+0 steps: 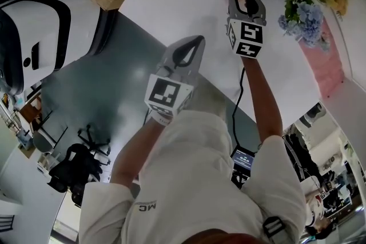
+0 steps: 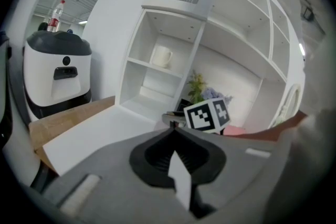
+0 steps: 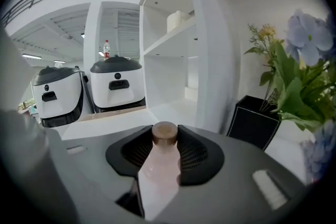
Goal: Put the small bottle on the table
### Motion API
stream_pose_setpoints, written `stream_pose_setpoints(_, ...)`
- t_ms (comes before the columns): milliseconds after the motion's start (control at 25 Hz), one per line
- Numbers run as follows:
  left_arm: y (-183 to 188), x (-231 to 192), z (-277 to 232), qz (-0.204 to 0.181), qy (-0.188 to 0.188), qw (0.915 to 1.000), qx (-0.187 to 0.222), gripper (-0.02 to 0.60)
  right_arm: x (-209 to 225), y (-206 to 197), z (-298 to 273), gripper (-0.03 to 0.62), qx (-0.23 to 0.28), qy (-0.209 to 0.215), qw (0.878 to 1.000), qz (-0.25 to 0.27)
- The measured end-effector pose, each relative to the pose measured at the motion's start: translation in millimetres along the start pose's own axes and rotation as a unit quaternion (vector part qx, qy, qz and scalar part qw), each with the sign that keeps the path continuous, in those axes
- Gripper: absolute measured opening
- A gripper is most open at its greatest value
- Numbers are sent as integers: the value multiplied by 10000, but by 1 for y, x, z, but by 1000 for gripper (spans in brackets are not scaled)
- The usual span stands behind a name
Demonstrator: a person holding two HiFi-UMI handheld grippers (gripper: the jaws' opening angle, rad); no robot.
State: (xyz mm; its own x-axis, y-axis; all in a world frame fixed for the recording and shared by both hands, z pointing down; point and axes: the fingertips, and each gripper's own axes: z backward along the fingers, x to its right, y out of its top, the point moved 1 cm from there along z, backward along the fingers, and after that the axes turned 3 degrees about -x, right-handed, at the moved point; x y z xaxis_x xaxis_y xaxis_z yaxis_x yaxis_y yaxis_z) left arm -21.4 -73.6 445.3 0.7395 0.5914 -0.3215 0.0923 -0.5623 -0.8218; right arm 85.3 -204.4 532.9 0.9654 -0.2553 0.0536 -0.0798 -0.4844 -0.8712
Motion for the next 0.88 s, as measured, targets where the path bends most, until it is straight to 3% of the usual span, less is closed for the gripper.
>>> stream_pose_setpoints(600,-7,-12,-4,74,20,9999,-91,0,-10,11,-41,144,89,-140,9997,204)
stream_pose_setpoints(720,-7,-13,-4,91,8,9999,-89,0,-11,11,-40,202,88,-183,9996,187)
stream_pose_setpoints(880,-4,-11,-2,44,-18,10000,-71,0,-10,17,-35,212,75,-160,9998,-61)
